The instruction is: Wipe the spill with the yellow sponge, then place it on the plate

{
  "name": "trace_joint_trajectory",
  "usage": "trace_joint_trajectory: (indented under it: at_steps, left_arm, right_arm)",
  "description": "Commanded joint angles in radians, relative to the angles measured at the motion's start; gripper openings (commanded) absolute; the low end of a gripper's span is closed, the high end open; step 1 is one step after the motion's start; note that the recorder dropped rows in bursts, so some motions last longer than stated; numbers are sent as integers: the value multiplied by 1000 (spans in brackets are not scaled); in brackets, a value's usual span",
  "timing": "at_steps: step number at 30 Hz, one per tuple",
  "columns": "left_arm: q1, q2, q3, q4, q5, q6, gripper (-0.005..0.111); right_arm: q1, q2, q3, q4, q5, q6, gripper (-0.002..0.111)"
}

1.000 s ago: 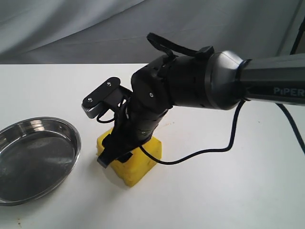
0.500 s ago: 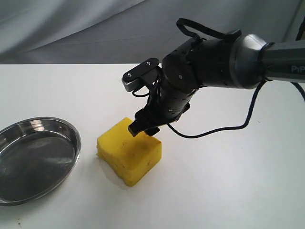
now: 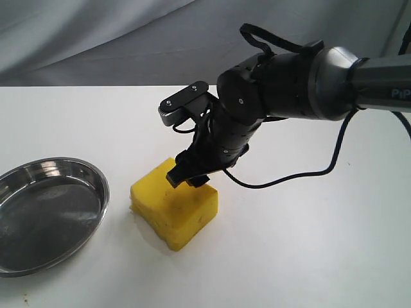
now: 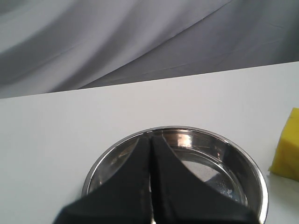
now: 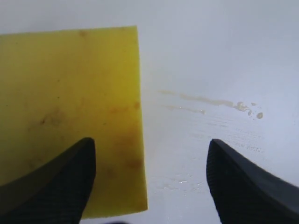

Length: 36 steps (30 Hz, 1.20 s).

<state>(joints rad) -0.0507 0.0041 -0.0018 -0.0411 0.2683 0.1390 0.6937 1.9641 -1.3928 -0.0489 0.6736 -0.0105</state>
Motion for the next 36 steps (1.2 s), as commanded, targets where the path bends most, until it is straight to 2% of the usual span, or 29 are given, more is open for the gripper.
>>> trace_joint_trajectory:
  at_steps: [1, 7, 11, 15, 17, 24, 25, 31, 36]
  left_arm:
    - [1, -4, 2, -2, -7, 1, 0]
    - [1, -4, 2, -2, -7, 1, 0]
    - [1, -4, 2, -2, -7, 1, 0]
    - [1, -4, 2, -2, -7, 1, 0]
    - [1, -4, 2, -2, -7, 1, 0]
    - [1, -4, 2, -2, -7, 1, 0]
    - [1, -4, 2, -2, -7, 1, 0]
    - [1, -4, 2, -2, -7, 1, 0]
    - [1, -4, 2, -2, -7, 1, 0]
  right_arm:
    - [-5, 34, 1, 8, -12, -9, 63]
    - [-5, 66, 1, -30, -14, -19, 63]
    - [-5, 64, 1, -25, 3, -15, 56]
    - [-5, 68, 1, 41, 11, -15, 40]
    - [-5, 68, 1, 41, 13, -15, 35]
    - [-5, 68, 1, 6, 32, -31, 2]
    - [-5, 68, 1, -3, 37, -31, 0]
    - [-18, 6, -1, -47, 34, -29, 0]
    - [-106, -87, -1, -37, 35, -27, 0]
